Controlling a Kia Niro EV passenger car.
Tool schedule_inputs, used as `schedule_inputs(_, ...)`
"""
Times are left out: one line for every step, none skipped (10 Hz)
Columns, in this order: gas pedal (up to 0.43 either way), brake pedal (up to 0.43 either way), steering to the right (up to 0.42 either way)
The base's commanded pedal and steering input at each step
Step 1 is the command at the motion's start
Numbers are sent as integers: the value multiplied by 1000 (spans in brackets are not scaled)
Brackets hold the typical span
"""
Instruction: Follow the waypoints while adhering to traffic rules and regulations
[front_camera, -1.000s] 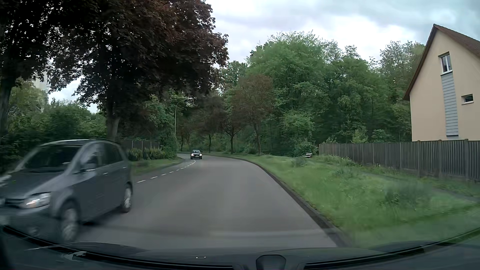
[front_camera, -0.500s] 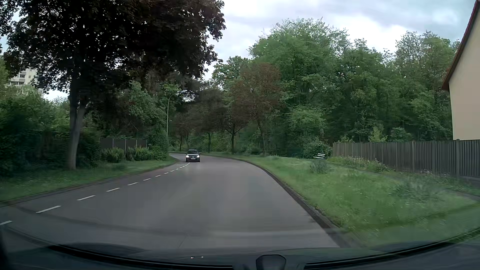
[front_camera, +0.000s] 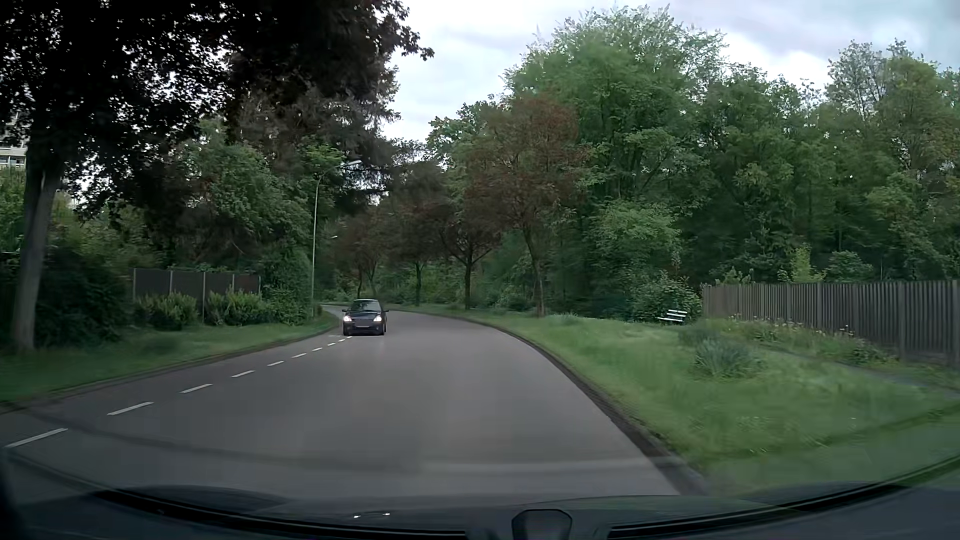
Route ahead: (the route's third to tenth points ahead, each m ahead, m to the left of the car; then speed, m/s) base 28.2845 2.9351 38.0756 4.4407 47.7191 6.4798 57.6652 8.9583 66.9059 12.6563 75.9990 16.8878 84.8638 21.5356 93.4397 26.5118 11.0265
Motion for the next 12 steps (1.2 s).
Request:
schedule_inputs(87,0,-9)
schedule_inputs(87,0,-10)
schedule_inputs(87,0,-10)
schedule_inputs(87,0,-10)
schedule_inputs(87,0,-10)
schedule_inputs(87,0,-11)
schedule_inputs(87,0,-12)
schedule_inputs(87,0,-15)
schedule_inputs(87,0,-17)
schedule_inputs(87,0,-20)
schedule_inputs(87,0,-20)
schedule_inputs(87,0,-21)
